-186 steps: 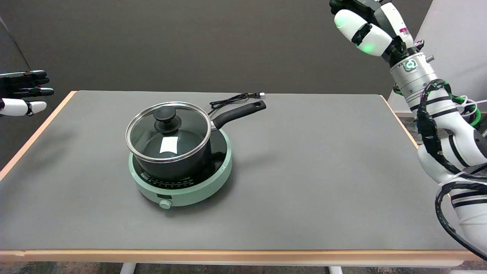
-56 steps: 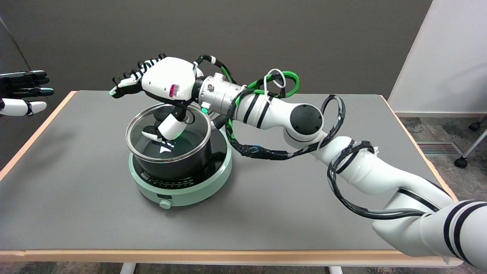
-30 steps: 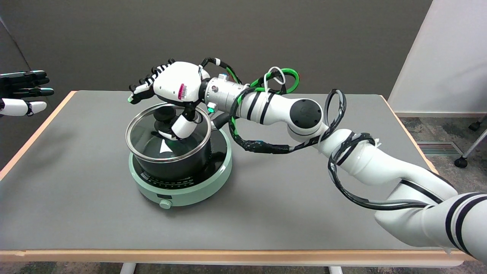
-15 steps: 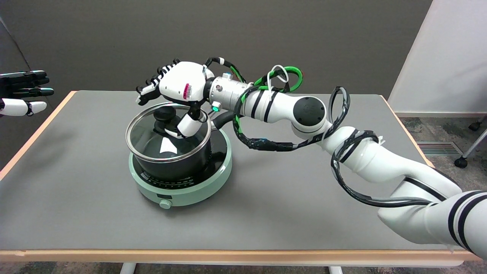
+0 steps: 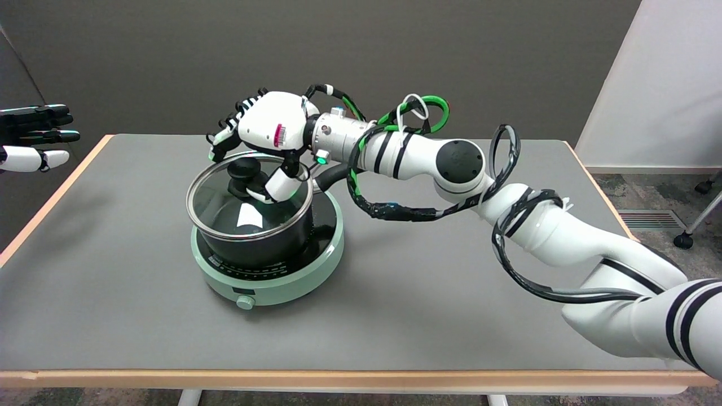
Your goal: Pick up the pot lid.
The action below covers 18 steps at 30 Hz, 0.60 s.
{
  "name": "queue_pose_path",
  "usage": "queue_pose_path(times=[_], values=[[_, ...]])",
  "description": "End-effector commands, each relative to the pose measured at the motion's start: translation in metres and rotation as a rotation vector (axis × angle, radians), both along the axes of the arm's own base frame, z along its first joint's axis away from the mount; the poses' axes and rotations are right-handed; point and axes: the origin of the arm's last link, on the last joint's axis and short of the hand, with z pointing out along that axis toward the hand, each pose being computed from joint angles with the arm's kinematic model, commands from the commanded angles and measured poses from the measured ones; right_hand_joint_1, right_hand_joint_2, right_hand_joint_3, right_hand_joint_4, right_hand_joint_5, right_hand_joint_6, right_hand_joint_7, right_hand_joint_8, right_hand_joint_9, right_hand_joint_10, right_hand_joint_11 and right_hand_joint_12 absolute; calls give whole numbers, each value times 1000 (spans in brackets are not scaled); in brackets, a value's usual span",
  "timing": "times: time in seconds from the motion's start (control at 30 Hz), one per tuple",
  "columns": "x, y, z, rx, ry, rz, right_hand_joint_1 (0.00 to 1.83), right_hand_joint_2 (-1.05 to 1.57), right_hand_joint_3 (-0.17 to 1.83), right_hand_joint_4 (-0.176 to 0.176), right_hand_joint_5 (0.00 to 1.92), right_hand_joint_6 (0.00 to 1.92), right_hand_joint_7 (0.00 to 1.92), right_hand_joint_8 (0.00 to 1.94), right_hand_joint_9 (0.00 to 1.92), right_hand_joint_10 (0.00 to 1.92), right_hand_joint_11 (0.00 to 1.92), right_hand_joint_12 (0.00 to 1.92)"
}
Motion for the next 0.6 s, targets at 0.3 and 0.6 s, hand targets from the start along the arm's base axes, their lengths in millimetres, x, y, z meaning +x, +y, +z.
queue_pose_path(times=[0.3, 0.6], values=[[-10, -3, -2, 12, 35, -31, 862, 597, 937, 128, 613, 321, 672, 205, 641, 410, 444, 947], [-8, -3, -3, 16, 36, -29, 870, 619, 919, 137, 639, 360, 726, 234, 679, 441, 456, 964]])
